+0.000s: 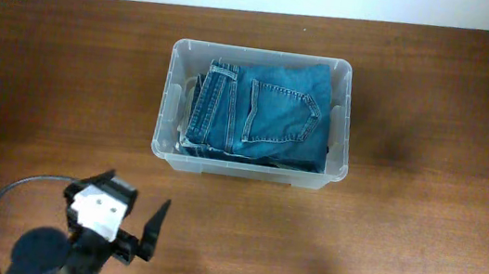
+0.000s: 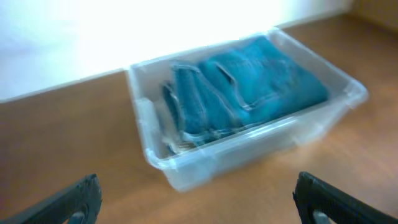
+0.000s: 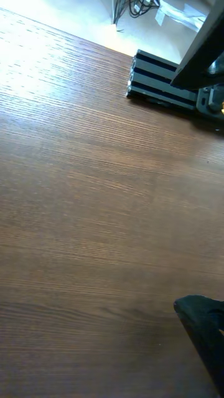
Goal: Pack container
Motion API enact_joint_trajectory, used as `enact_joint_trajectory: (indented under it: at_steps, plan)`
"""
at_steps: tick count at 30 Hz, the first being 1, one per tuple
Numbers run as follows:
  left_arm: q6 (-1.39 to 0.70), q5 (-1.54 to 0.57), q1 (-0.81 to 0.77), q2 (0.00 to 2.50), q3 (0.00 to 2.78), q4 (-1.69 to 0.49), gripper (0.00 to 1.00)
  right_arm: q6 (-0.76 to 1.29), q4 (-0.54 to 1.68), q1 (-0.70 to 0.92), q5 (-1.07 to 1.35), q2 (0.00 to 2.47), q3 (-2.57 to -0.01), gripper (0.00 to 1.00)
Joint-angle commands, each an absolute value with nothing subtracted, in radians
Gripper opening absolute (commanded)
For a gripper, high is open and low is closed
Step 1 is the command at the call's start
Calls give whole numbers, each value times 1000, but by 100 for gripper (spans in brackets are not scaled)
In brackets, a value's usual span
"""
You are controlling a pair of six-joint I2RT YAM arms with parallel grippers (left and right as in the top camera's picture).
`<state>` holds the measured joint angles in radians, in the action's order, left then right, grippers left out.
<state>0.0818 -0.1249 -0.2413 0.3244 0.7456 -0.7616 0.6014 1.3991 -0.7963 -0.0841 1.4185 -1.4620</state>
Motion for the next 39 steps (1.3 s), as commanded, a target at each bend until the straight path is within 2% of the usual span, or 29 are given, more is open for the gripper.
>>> enact_joint_trajectory:
  at_steps: [1,5,15,24,30,39]
  plan:
    - [107,-162,-155,233,669,-717,100,611,1399,-799,-89,1417,-1461,99]
    - [110,-161,-115,210,628,-704,99,611,1399,-799,-89,1417,-1461,98]
    - [190,-180,-41,124,496,-516,99,611,1399,-799,-89,1417,-1461,98]
    - [190,-292,-5,44,252,-183,99,611,1399,-799,-89,1417,-1461,98]
    - [189,-292,-3,5,126,-36,99,611,1399,-799,-89,1417,-1461,98]
    - [189,-227,38,5,6,66,99,611,1399,-799,-89,1417,-1461,98]
